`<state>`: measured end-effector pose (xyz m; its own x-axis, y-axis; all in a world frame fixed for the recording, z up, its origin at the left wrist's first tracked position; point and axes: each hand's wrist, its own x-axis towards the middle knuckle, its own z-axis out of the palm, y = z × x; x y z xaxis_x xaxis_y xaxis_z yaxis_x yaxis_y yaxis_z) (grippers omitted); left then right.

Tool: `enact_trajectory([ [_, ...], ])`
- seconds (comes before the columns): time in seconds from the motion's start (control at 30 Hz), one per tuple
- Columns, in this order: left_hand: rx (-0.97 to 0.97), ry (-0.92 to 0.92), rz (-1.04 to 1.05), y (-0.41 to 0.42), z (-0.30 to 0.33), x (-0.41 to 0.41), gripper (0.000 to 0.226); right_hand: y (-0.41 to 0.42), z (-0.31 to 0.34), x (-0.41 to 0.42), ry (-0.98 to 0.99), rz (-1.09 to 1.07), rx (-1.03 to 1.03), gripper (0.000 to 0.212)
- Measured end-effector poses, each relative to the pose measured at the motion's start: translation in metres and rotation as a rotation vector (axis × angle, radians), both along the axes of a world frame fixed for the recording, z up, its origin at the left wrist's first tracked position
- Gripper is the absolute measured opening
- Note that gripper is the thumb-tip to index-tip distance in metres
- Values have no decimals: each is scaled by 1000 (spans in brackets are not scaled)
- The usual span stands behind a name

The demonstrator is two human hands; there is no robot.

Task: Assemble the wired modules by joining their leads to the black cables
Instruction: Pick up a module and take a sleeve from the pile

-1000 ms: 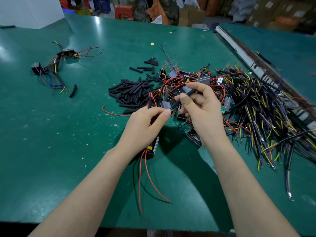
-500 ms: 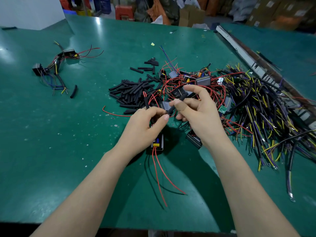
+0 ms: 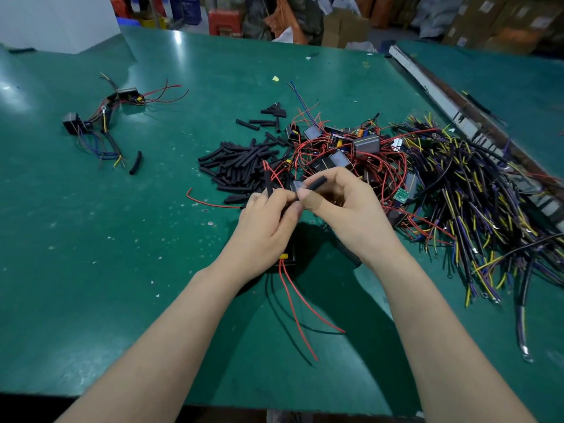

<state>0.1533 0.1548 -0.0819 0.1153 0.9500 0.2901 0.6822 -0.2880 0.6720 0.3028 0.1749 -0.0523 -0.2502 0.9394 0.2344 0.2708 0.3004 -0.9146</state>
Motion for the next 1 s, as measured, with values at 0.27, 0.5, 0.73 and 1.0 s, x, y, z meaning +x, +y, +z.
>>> enact_trajectory([
  [0.27, 11, 79, 122, -2, -6, 3, 23, 3, 0, 4, 20, -28, -37, 8],
  [0.5, -15, 73, 90, -5, -5, -1, 20, 4, 2, 9, 14, -67, -23, 21],
  [0.73, 5, 62, 37, -6, -6, -1, 17, 6, 4, 16, 74, -150, 2, 21],
  [1.0, -5, 91, 54, -5, -8, -1, 18, 9, 1, 14, 141, -57, -163, 27],
])
